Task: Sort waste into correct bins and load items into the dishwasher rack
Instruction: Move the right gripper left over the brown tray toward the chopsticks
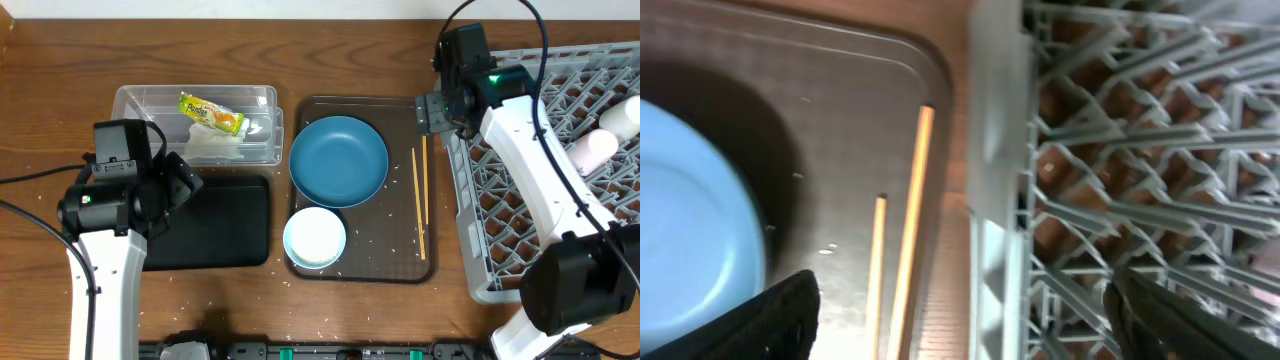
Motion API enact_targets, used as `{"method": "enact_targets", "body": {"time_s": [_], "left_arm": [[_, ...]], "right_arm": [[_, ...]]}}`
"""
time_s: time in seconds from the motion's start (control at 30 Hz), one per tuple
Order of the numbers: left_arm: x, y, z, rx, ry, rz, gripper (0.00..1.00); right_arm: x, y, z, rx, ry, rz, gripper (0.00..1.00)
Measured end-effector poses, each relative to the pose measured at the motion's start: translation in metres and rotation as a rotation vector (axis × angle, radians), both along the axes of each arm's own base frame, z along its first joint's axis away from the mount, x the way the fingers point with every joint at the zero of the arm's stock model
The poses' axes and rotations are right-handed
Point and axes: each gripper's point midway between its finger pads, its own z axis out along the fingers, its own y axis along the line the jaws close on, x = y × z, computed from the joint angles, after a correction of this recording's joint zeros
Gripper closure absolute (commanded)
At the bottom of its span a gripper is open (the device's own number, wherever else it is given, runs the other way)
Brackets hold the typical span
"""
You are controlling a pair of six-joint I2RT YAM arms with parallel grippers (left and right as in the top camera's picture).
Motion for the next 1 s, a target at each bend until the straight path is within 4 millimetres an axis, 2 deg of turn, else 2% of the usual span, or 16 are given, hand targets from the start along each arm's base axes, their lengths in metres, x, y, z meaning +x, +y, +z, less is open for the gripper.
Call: {"method": "enact_targets", "body": {"time_s": [0.2, 0.43, 0.6, 0.63, 0.77, 0.93, 1.0], "left_arm": [[0.0, 0.0, 0.0, 0.0, 0.0, 0.0, 0.02], [0.0, 0.0, 0.0, 0.0, 0.0, 0.0, 0.02], [0.0, 0.0, 0.0, 0.0, 0.0, 0.0, 0.02], [0.0, 0.0, 0.0, 0.0, 0.0, 0.0, 0.02], [0.0, 0.0, 0.0, 0.0, 0.0, 0.0, 0.02], [0.0, 0.0, 0.0, 0.0, 0.0, 0.0, 0.02], [0.0, 0.0, 0.0, 0.0, 0.0, 0.0, 0.02]], "right_arm": [[0.002, -0.008, -0.016, -0.012, 0.042, -0.01, 0.14], [0.002, -0.014, -0.05, -0.023, 0.132, 0.007, 0.32], [0.002, -0.025, -0.077, -0.039, 0.201, -0.001, 0.34], [0.002, -0.028, -0.081, -0.04, 0.212, -0.005, 0.37], [0.002, -0.037, -0.091, -0.035, 0.239, -0.017, 0.61], [0.002, -0.041, -0.093, 0.011, 0.246, -0.028, 0.92], [0.003, -0.038, -0.093, 0.033, 0.244, -0.036, 0.94]]}}
